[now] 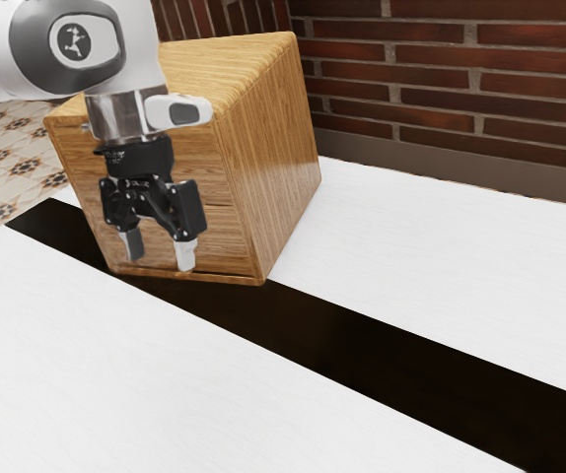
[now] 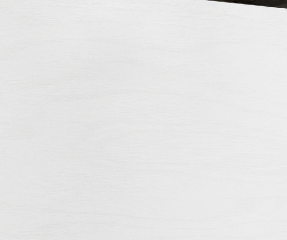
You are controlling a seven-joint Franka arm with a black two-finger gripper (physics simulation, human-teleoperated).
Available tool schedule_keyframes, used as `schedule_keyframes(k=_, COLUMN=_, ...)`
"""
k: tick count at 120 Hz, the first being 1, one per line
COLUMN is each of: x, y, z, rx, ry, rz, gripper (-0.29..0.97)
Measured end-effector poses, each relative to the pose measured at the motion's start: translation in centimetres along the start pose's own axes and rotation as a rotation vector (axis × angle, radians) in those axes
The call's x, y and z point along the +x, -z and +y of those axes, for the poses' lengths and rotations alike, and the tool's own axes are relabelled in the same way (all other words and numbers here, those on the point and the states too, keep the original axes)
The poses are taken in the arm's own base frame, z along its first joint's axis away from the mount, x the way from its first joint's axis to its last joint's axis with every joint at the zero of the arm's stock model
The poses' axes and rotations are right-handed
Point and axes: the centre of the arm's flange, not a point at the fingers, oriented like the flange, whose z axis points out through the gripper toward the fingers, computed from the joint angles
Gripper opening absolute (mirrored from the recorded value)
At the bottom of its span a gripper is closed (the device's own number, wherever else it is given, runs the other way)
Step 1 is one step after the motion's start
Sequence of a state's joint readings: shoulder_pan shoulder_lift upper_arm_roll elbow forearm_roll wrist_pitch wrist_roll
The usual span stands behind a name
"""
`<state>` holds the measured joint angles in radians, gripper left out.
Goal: Pull the drawer handle with one arm to open the drawer
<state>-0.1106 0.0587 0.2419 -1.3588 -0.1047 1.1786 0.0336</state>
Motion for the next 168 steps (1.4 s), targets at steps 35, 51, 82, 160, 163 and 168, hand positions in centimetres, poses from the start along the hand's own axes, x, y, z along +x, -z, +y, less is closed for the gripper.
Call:
schedule_keyframes(k=35, x=-2.1, y=9.2, z=2.4, rx=0.005, ry=-0.073, rz=0.386, gripper=0.68)
schedule_keyframes(k=51, x=-4.3, y=12.5, z=4.0, rx=-0.012, ry=-0.115, rz=0.483, gripper=0.68)
schedule_keyframes(k=82, x=-4.5, y=11.4, z=6.0, rx=-0.014, ry=-0.178, rz=0.446, gripper=0.68)
schedule_keyframes(k=160, x=-18.9, y=6.6, z=6.9, rx=0.199, ry=-0.546, rz=0.517, gripper=0.68)
schedule_keyframes(k=163, x=-18.1, y=6.4, z=6.3, rx=0.201, ry=-0.564, rz=0.500, gripper=0.68)
schedule_keyframes(k=168, x=-17.2, y=6.1, z=5.5, rx=0.205, ry=-0.595, rz=0.481, gripper=0.68)
